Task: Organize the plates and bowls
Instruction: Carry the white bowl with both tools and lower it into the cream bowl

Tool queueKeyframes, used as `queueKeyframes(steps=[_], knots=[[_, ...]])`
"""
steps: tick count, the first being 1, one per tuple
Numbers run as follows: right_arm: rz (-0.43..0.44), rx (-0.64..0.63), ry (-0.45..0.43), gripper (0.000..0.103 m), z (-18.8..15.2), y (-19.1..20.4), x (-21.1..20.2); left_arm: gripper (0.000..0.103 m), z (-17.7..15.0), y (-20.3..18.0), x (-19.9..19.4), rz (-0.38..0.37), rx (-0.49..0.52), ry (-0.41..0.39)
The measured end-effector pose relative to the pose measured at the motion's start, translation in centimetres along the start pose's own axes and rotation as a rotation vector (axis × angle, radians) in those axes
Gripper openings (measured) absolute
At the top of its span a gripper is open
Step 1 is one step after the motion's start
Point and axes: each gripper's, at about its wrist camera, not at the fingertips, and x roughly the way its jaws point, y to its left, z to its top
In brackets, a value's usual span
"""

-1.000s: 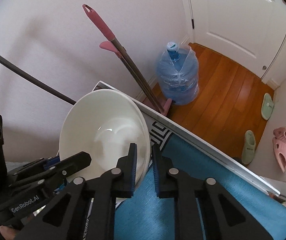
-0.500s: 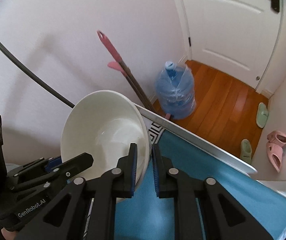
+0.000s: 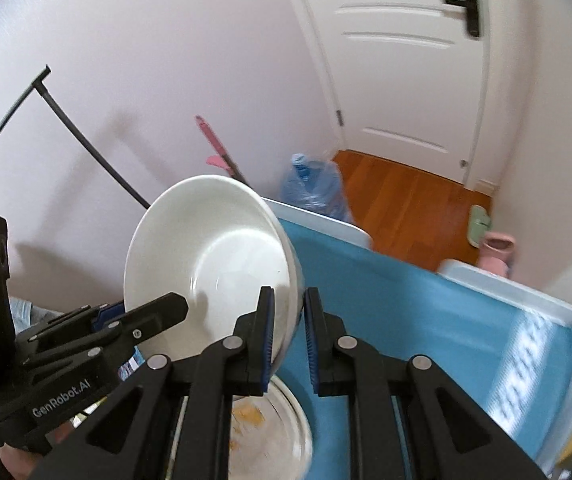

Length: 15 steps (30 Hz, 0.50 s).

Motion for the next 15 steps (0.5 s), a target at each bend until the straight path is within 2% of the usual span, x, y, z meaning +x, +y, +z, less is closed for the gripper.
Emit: queueKeyframes(steps=[9, 15], knots=[[-0.137, 0.095, -0.045, 0.014, -7.1, -8.4, -9.8, 0.020, -7.3, -12.9, 1.6, -0.127, 0.152, 0.080], [-0.191, 0.163, -0.031, 0.014, -11.9, -12.6, -13.4, 0.020, -11.5, -18.1, 2.8, -0.144, 0.231, 0.148]])
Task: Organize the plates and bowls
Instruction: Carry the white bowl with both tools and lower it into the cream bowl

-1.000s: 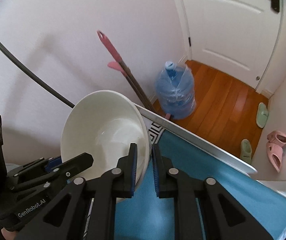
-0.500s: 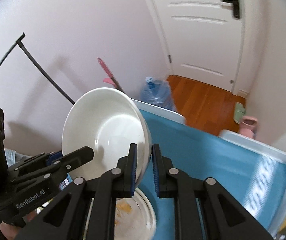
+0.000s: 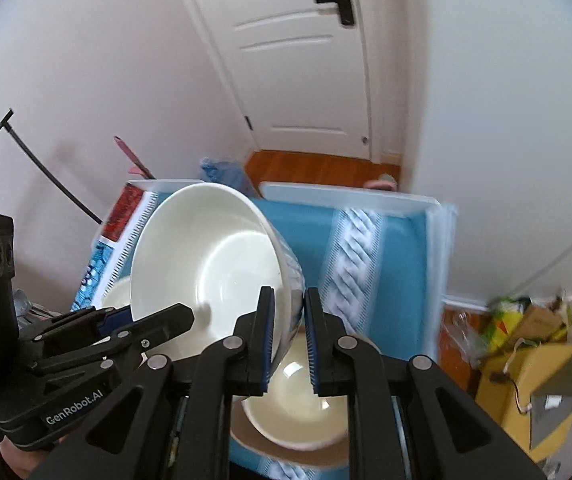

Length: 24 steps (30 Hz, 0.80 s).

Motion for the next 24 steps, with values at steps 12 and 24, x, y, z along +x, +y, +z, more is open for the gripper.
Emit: queueKeyframes(steps=[12, 24], knots=[[0.029, 0.099, 0.138, 0.014, -6.4, -4.8, 3.4, 0.020, -4.4, -1.6, 5.1, 0.099, 0.050, 0.182], [-0.010, 0.065, 0.180, 0.014, -7.9, -4.3, 5.4, 0.020, -4.8, -1.3, 6.9, 0.159, 0.074, 0.257]])
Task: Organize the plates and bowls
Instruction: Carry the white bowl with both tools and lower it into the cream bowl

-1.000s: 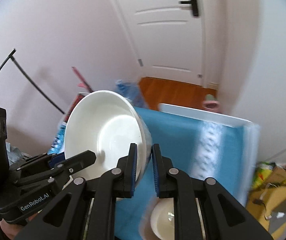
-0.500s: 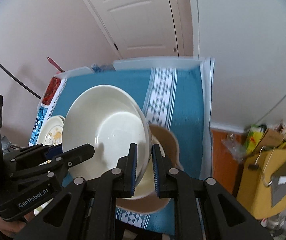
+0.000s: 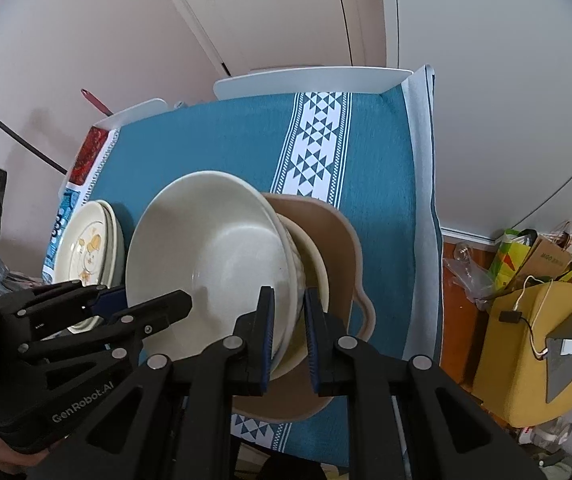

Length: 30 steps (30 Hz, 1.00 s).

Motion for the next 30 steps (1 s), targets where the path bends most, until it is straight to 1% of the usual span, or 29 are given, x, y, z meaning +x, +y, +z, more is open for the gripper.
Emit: queueKeyframes(steps=[1, 6, 15, 22, 27, 30], knots=[[-0.001, 0.001, 0.003, 0.014, -0.1, 0.0, 0.1, 0.020, 0.0, -0.1, 0.0, 0.011, 0.007, -0.011], [-0.004, 0.009, 0.018, 0.014, -0.4, -0.1, 0.6, 0.020, 0.1, -0.4, 0.2, 0.044, 0.033, -0.009], [-0.015, 0.012, 0.014, 0.014, -0.7, 0.0, 0.5, 0.020, 0.0, -1.0, 0.8, 0.106, 0.075, -0.001], [-0.030, 0.006, 0.013, 0.016, -0.7, 0.4, 0.4, 0.020, -0.1, -0.8, 1.1, 0.117, 0.083, 0.006], [-0.059, -0.003, 0.011, 0.017, -0.8, 0.5, 0.3, 0.020, 0.0, -1.1, 1.2, 0.131, 0.099, 0.002], [-0.038, 0.009, 0.008, 0.017, -1.0, 0.2, 0.1, 0.020, 0.1, -0.9, 1.2, 0.129, 0.099, 0.004]])
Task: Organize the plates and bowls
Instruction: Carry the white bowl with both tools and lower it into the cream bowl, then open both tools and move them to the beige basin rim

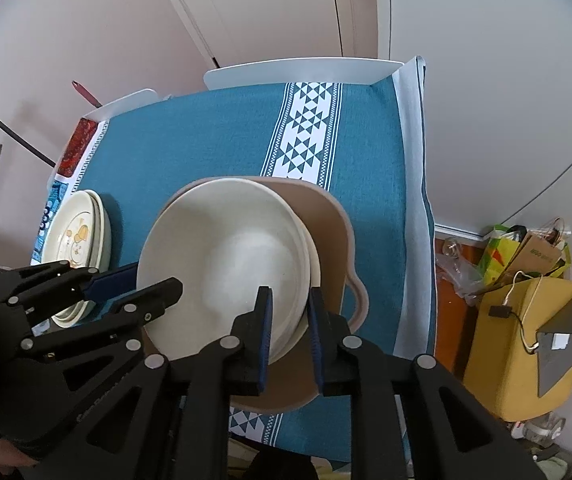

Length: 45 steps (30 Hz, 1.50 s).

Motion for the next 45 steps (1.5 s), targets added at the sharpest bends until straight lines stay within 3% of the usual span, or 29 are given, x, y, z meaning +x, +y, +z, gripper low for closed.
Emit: queueKeyframes(steps=[5, 9, 11, 12, 13, 14, 15, 16, 19, 23, 30, 35, 38, 41, 43, 45], knots=[[0.035, 0.001, -0.025, 0.017, 0.2, -0.4, -1.4, 0.020, 0.1, 0.8, -1.3, -0.014, -0.030, -0.018], [0.080, -0.014, -0.107, 0.017, 0.6, -1.6, -4.9, 0.021, -0.2, 2.5, -4.6, -0.024, -0.064, -0.108], [0.095, -0.022, -0.143, 0.019, 0.6, -2.1, -6.5, 0.034, -0.6, 3.4, -5.9, -0.007, -0.075, -0.145], [0.098, -0.027, -0.156, 0.023, 0.4, -2.4, -7.2, 0.066, -0.9, 3.9, -6.5, 0.009, -0.077, -0.158], [0.094, -0.030, -0.167, 0.039, 0.2, -2.6, -7.7, 0.099, -1.1, 4.2, -6.8, 0.022, -0.074, -0.169], [0.086, -0.030, -0.178, 0.076, 0.0, -2.8, -8.1, 0.103, -1.3, 4.5, -7.2, 0.036, -0.068, -0.186], [0.076, -0.029, -0.182, 0.095, -0.1, -3.0, -8.4, 0.103, -1.7, 4.9, -7.6, 0.046, -0.055, -0.212], [0.065, -0.027, -0.185, 0.103, -0.3, -3.1, -8.5, 0.103, -1.9, 5.1, -7.6, 0.052, -0.040, -0.209], [0.023, -0.032, -0.132, 0.103, -1.1, -3.6, -8.0, 0.103, -2.3, 5.4, -6.5, 0.069, 0.020, -0.156], [-0.105, -0.068, -0.048, 0.103, -2.1, -3.6, -6.4, 0.103, -2.4, 4.9, -4.5, 0.047, 0.096, -0.103], [-0.119, -0.100, 0.089, 0.099, -2.0, -2.8, -1.8, 0.100, -2.0, 3.4, -0.2, 0.010, 0.171, 0.003], [-0.140, -0.149, 0.170, 0.069, -2.4, -2.1, 0.8, 0.090, -2.0, 2.8, 2.1, -0.008, 0.208, 0.056], [-0.110, -0.161, 0.194, 0.060, -2.4, -1.8, 1.7, 0.087, -1.9, 2.9, 2.7, -0.025, 0.209, 0.065], [-0.109, -0.188, 0.211, 0.052, -2.3, -1.4, 2.6, 0.075, -1.7, 2.8, 3.3, -0.044, 0.216, 0.076], [-0.095, -0.194, 0.219, 0.045, -2.2, -1.3, 3.3, 0.059, -1.4, 2.8, 3.8, -0.085, 0.202, 0.090], [-0.081, -0.200, 0.218, 0.042, -2.3, -1.3, 3.9, 0.052, -1.4, 2.7, 4.4, -0.123, 0.180, 0.105]])
